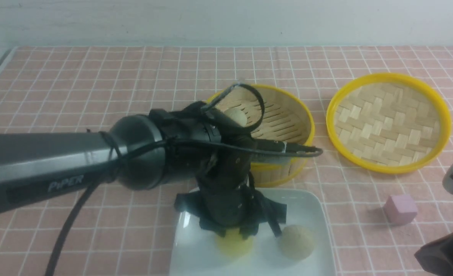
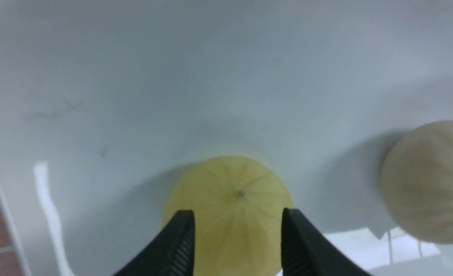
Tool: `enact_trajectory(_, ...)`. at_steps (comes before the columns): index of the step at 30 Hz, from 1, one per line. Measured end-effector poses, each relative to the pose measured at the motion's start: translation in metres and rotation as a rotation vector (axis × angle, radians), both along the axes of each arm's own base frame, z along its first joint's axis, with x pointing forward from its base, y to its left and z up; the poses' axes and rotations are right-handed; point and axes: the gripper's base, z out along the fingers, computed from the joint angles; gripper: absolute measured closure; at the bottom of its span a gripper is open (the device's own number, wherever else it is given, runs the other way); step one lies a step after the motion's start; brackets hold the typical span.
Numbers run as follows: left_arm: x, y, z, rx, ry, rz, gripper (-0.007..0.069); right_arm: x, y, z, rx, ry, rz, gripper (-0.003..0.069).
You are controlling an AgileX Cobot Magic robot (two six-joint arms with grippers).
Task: Put the steamed buns into the plate on the pink tablecloth.
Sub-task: 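Reach into the bamboo steamer and grasp a bun with the left gripper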
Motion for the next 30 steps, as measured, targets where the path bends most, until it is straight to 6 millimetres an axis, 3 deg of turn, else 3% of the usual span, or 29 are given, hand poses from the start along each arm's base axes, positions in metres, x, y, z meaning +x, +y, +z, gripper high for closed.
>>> enact_trajectory(1, 0.002, -0.001, 0.004, -0.007, -0.008, 0.005, 0.0281, 0.000, 0.000, 0.000, 0.000, 0.000, 0.000, 0.0617)
enact_trajectory(3, 0.023, 0.004, 0.032, -0.019, -0.055, 0.089, 0.0282, 0.000, 0.000, 0.000, 0.000, 0.000, 0.000, 0.0616)
enact_trajectory(6, 0.063, 0.015, 0.057, -0.044, -0.106, 0.191, 0.0412, 0.000, 0.000, 0.000, 0.000, 0.000, 0.000, 0.0615)
enact_trajectory(8, 0.099, 0.024, 0.060, -0.061, -0.121, 0.220, 0.0558, 0.000, 0.000, 0.000, 0.000, 0.000, 0.000, 0.0612)
enact_trajectory(9, 0.100, 0.022, 0.060, -0.064, -0.122, 0.215, 0.0558, 0.000, 0.000, 0.000, 0.000, 0.000, 0.000, 0.0611)
enact_trajectory(10, 0.121, 0.024, 0.057, -0.087, -0.121, 0.221, 0.0597, 0.000, 0.000, 0.000, 0.000, 0.000, 0.000, 0.0610)
enact_trajectory(13, 0.154, 0.022, 0.051, -0.131, -0.137, 0.214, 0.0613, 0.000, 0.000, 0.000, 0.000, 0.000, 0.000, 0.0610)
enact_trajectory(16, 0.175, 0.014, 0.046, -0.142, -0.175, 0.199, 0.0571, 0.000, 0.000, 0.000, 0.000, 0.000, 0.000, 0.0610)
enact_trajectory(22, 0.193, 0.006, 0.029, -0.128, -0.202, 0.190, 0.0401, 0.000, 0.000, 0.000, 0.000, 0.000, 0.000, 0.0606)
enact_trajectory(24, 0.197, 0.005, 0.013, -0.104, -0.194, 0.189, 0.0335, 0.000, 0.000, 0.000, 0.000, 0.000, 0.000, 0.0601)
enact_trajectory(26, 0.200, 0.005, 0.000, -0.082, -0.177, 0.207, 0.0354, 0.000, 0.000, 0.000, 0.000, 0.000, 0.000, 0.0597)
enact_trajectory(30, 0.201, 0.005, -0.002, -0.062, -0.173, 0.198, 0.0551, 0.000, 0.000, 0.000, -0.001, 0.001, 0.000, 0.0597)
